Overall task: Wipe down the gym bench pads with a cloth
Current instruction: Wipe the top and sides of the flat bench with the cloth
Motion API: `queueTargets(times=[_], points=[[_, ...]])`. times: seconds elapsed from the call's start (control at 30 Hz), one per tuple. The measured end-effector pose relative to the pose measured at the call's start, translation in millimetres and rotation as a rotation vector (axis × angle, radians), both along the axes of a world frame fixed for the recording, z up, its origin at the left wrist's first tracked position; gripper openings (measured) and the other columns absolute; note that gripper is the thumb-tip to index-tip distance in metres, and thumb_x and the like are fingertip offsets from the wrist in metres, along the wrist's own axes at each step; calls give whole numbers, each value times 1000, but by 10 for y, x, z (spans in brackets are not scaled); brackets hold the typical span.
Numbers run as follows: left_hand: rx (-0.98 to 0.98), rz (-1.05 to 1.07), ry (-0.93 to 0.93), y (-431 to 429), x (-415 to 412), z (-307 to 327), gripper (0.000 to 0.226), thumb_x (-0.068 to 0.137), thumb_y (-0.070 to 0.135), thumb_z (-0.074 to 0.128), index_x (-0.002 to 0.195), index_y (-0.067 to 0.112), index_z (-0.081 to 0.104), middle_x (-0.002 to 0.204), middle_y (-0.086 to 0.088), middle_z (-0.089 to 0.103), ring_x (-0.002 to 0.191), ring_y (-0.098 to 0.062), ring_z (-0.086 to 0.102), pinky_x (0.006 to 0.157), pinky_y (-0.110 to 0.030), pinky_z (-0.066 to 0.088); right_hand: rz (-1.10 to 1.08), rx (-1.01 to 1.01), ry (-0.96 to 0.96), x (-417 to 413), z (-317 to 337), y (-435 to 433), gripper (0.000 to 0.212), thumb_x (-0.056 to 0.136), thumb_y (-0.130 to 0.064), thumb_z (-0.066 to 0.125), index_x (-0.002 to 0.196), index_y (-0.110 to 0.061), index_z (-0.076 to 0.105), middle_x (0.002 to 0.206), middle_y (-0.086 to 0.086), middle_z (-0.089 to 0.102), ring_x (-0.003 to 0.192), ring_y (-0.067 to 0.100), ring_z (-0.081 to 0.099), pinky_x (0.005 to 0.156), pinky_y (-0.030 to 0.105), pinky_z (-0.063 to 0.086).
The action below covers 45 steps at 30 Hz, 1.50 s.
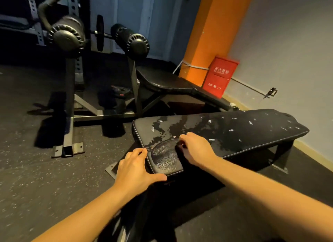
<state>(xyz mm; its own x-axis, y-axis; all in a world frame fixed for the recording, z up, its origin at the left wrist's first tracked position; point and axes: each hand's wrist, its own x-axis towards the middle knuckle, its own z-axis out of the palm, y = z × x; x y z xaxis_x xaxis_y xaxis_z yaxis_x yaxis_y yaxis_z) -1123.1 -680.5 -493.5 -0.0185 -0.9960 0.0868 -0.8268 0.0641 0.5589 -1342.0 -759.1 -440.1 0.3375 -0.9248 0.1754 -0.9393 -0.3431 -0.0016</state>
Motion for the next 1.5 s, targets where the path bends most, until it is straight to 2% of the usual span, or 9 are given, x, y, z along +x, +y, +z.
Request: queueTargets(times=[0.17, 0.33, 0.43, 0.63, 0.83, 0.97, 1.13, 1.27, 1.5], points=[[63, 15, -3, -16, -61, 35, 135, 52, 94, 59, 160, 18, 29, 161, 14, 29, 147, -12, 30, 121, -41, 29, -271, -74, -62, -545, -7, -841, 13, 92, -16, 59, 102, -7, 58, 104, 17, 64, 94, 42, 63, 73, 40, 48], [124, 36, -65, -41, -87, 189, 134, 51, 90, 65, 160, 21, 28, 160, 17, 29, 147, -8, 28, 121, -35, 29, 259, 38, -157, 431, -178, -355, 15, 91, -21, 63, 104, -15, 61, 101, 9, 62, 89, 35, 63, 72, 42, 50], [154, 47, -90, -59, -120, 250, 132, 53, 88, 71, 159, 20, 31, 160, 16, 30, 145, -8, 31, 119, -34, 32, 520, 27, -151, 54, -172, -166, 15, 96, -33, 60, 105, -22, 62, 96, 1, 60, 84, 26, 60, 68, 41, 51], [236, 127, -71, -101, -320, 249, 147, 44, 89, 75, 160, 14, 24, 161, 10, 27, 148, -13, 29, 121, -34, 31, 45, -113, -70, -625, -101, -1591, 12, 95, -25, 58, 97, -13, 57, 94, 11, 63, 85, 37, 64, 64, 36, 39], [217, 245, -91, -15, -417, 248, 148, 40, 98, 68, 161, 23, 26, 162, 15, 30, 148, -7, 26, 123, -38, 29, 520, 75, -149, 367, -124, -896, 15, 90, -14, 60, 104, -14, 61, 102, 10, 64, 92, 37, 65, 72, 40, 49], [272, 290, -126, -3, -502, 352, 147, 41, 94, 73, 162, 27, 22, 161, 12, 34, 148, -11, 29, 121, -38, 31, 892, 99, -106, -370, -200, -461, 16, 92, -27, 61, 108, -23, 61, 100, 2, 61, 88, 30, 63, 70, 44, 54], [354, 280, -190, -96, -552, 430, 142, 51, 77, 83, 163, 19, 17, 161, 3, 35, 148, -18, 29, 120, -33, 30, 332, -56, -63, -904, -119, -1880, 11, 95, -29, 57, 94, -18, 57, 91, 8, 62, 85, 37, 65, 72, 43, 54], [283, 286, -92, -37, -451, 269, 146, 44, 86, 80, 162, 25, 20, 157, 12, 38, 145, -12, 31, 120, -34, 32, 292, -46, -106, -89, -104, -1899, 12, 92, -19, 61, 101, -11, 60, 101, 13, 65, 90, 40, 64, 69, 40, 49], [181, 274, 83, 5, -384, 92, 145, 42, 86, 82, 161, 30, 20, 155, 19, 36, 144, -5, 31, 119, -29, 32, 888, 171, -159, 205, -127, -433, 9, 90, -22, 60, 99, -19, 62, 95, 4, 61, 85, 31, 60, 66, 39, 46]])
